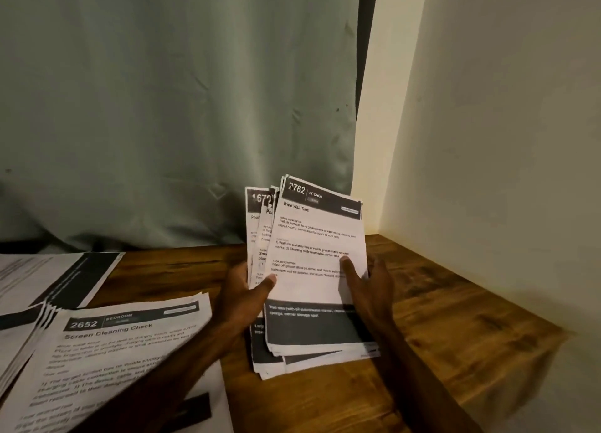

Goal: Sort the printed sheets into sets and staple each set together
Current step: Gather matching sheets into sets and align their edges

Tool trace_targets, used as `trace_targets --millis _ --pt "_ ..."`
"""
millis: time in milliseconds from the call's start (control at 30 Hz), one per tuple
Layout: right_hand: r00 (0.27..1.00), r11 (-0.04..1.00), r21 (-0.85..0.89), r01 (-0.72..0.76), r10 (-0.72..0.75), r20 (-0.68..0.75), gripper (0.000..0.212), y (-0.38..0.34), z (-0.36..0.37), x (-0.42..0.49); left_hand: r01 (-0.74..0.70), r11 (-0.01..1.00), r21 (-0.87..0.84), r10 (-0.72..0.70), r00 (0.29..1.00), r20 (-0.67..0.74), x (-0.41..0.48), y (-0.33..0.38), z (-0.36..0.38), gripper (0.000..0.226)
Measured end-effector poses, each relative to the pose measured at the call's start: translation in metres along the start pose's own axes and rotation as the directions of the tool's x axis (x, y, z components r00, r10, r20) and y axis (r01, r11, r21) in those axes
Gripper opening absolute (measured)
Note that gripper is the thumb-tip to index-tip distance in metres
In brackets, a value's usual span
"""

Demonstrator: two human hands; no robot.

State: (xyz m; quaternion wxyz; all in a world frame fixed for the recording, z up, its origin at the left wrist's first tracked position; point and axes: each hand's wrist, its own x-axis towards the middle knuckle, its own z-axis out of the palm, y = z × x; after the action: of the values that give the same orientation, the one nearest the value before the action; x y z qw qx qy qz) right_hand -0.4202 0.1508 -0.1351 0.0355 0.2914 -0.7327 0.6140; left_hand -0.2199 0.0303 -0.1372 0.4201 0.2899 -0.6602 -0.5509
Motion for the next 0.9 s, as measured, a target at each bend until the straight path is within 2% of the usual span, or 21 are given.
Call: trace_targets --millis 67,167,267,333,433,533,667,833,900 --pt "1.0 0.984 0.176 -0.009 0.012 -0.017 0.045 -0.004 0.001 -0.003 -0.005 0.999 -0.046 0.005 1.0 0.009 0.005 0.004 -0.01 0.032" --pt "0.999 0.933 0.359 -0.026 0.015 0.035 0.025 -0.006 0.004 -0.003 -0.007 0.99 -0.14 0.008 1.0 0.004 0.009 0.008 -0.018 0.021" --pt "0.992 0.868 0.487 -0.092 0.035 0.125 0.022 -0.008 0.007 -0.001 -0.011 0.978 -0.21 0.014 1.0 0.016 0.007 0.014 -0.016 0.027" --pt "0.987 0.837 0.535 -0.114 0.035 0.155 0.025 -0.011 0.007 -0.003 -0.016 0.972 -0.233 0.029 0.998 0.053 0.003 0.017 -0.012 0.028" --pt "0.979 0.827 0.549 -0.119 0.006 0.202 0.031 -0.017 0.007 -0.007 -0.049 0.97 -0.24 0.078 0.991 0.111 -0.006 0.022 -0.005 0.016" --pt "0.97 0.824 0.552 -0.127 -0.013 0.242 0.024 -0.02 0.005 -0.011 -0.076 0.973 -0.218 0.109 0.984 0.141 -0.01 0.025 -0.003 0.013" --pt "0.981 0.832 0.549 -0.074 -0.037 0.19 0.02 -0.023 0.003 -0.009 -0.107 0.973 -0.205 0.136 0.982 0.134 -0.01 0.031 -0.008 0.014" --pt "0.987 0.799 0.589 0.119 -0.161 0.018 0.023 -0.034 -0.004 -0.015 -0.177 0.967 -0.186 0.196 0.976 0.091 -0.009 0.046 -0.009 0.025" --pt "0.979 0.792 0.581 0.188 -0.197 -0.047 0.024 -0.037 -0.007 -0.017 -0.214 0.957 -0.198 0.234 0.968 0.087 -0.01 0.055 -0.008 0.021"
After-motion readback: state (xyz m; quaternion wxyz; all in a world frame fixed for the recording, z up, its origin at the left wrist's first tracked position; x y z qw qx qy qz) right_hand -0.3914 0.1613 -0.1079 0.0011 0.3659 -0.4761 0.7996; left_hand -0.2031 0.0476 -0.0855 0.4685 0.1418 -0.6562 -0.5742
